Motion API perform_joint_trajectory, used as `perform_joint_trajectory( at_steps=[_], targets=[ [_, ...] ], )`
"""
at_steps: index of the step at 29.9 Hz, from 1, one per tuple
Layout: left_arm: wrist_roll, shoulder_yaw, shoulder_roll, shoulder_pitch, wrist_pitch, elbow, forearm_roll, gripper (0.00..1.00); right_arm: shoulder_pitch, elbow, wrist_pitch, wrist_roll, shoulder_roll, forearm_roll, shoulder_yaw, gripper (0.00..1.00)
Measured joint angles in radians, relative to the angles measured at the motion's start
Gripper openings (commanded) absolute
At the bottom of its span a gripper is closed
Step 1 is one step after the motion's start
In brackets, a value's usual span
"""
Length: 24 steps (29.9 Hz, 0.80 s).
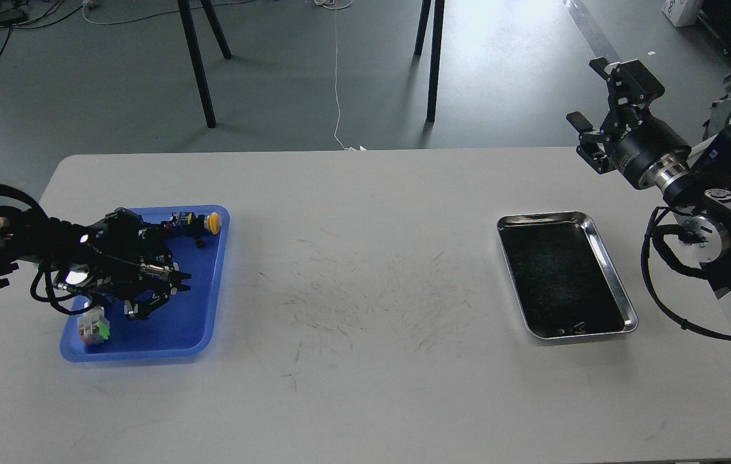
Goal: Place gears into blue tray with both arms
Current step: 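Lower the left gripper into the blue tray among the parts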
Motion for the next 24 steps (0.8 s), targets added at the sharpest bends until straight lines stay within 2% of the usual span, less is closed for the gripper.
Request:
perform_joint_trajectory(
  at_steps=[12,17,22,24],
  targets=[
    [0.000,0.002,-0.001,0.002,0.000,0.010,-0.001,0.32,-0.003,0.003,0.002,0.000,-0.013,0.000,0.004,0.97],
    [0.000,0.002,0.000,0.003,-0.001,0.013,-0.002,0.46,-0.003,0.005,0.002,0.000,-0.013,0.000,0.005,0.97],
    [0.000,0.002,0.000,0.004,-0.002,0.016,-0.002,0.52,-0.003,0.005,0.002,0.000,-0.013,0.001,0.005,0.97],
    [0.000,0.002,0.000,0.004,-0.002,0.020,-0.002,0.62,-0.003,0.005,0.002,0.000,-0.013,0.001,0.005,0.97]
  ],
)
